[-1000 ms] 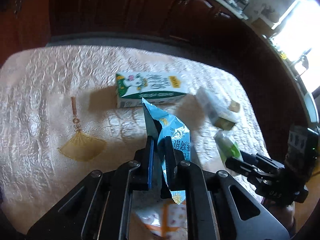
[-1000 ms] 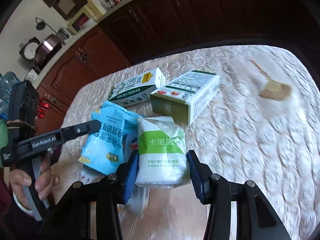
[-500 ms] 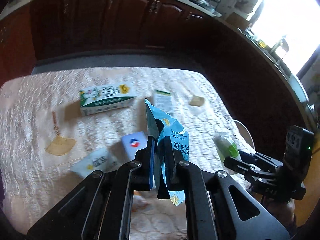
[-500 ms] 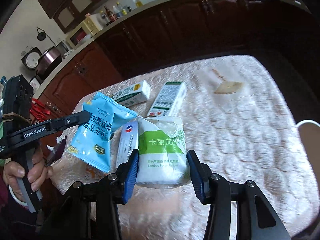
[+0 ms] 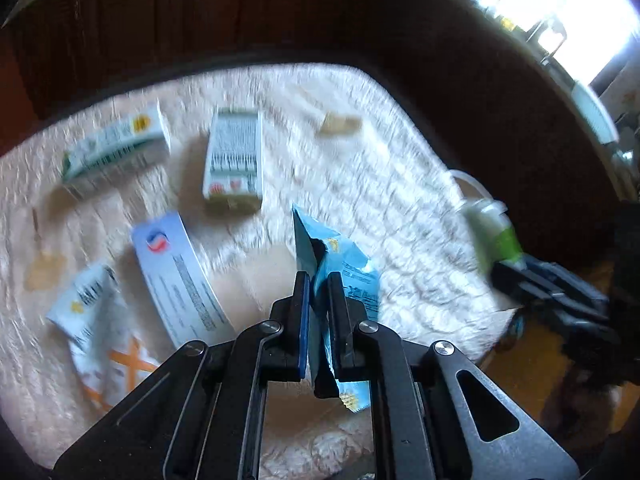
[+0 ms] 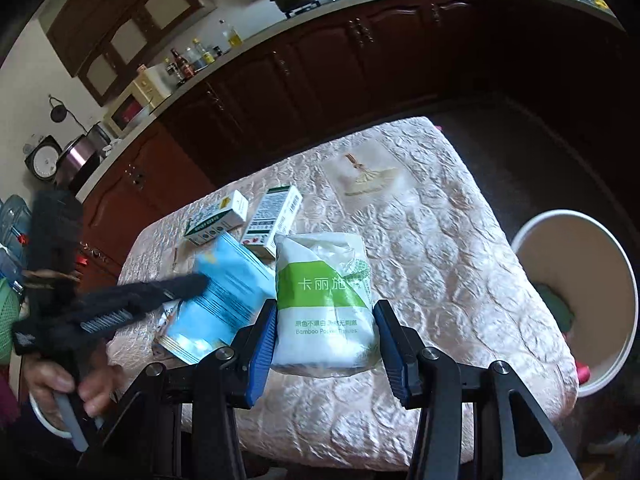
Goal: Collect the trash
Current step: 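Lift the blue packet and tissue pack and carry both over the white bin, then open both grippers to drop the packet and tissue pack into the bin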
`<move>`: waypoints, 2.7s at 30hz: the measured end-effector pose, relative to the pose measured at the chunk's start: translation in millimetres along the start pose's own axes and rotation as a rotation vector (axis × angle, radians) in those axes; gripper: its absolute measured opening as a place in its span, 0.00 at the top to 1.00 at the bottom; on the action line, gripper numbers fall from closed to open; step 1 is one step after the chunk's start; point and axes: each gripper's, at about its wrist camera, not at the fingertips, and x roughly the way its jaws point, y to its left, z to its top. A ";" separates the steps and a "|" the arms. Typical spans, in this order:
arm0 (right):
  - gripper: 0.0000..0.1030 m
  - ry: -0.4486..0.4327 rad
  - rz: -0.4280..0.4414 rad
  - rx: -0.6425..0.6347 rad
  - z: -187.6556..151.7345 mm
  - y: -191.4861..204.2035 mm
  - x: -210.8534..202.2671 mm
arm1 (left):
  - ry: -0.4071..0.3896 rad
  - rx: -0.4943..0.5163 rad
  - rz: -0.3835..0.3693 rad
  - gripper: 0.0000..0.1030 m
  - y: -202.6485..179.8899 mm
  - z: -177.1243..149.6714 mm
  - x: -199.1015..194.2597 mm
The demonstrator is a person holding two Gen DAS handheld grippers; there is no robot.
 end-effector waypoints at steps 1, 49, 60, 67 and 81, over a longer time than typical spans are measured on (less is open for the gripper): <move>0.55 0.002 -0.001 0.003 -1.3 -1.3 -0.1 | 0.023 0.001 0.014 0.85 -1.6 -2.1 8.8; 0.55 -0.149 -0.194 0.245 -11.7 -135.2 -93.5 | -0.085 0.228 -0.174 0.89 -186.8 56.7 22.6; 0.55 -0.102 -0.274 0.348 -26.6 -187.2 -85.1 | -0.058 0.247 -0.188 0.89 -228.8 66.8 69.8; 0.48 -0.087 -0.321 0.387 -29.4 -207.5 -79.7 | -0.052 0.238 -0.189 0.81 -237.8 64.1 90.4; 0.40 -0.108 -0.319 0.410 -31.1 -201.7 -88.7 | -0.047 0.198 -0.150 0.56 -207.9 49.8 83.2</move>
